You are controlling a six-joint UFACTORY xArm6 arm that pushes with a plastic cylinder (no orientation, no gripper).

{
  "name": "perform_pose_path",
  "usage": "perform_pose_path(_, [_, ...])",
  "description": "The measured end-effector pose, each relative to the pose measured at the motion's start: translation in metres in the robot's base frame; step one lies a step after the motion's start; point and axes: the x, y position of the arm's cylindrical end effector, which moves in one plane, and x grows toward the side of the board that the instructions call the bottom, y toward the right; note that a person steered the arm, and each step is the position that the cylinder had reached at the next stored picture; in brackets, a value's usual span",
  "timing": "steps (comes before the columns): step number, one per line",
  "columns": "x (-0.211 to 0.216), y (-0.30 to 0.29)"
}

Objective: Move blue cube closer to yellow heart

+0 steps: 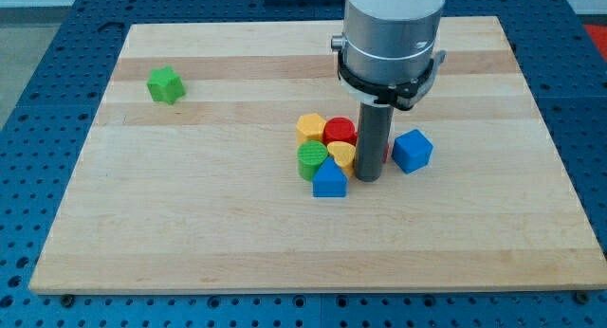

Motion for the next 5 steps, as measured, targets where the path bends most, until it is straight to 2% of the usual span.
perform_pose_path(1, [0.003, 0.001])
perform_pose_path(3, [0.035, 0.022])
perform_pose_path(5, [0.010, 0.092])
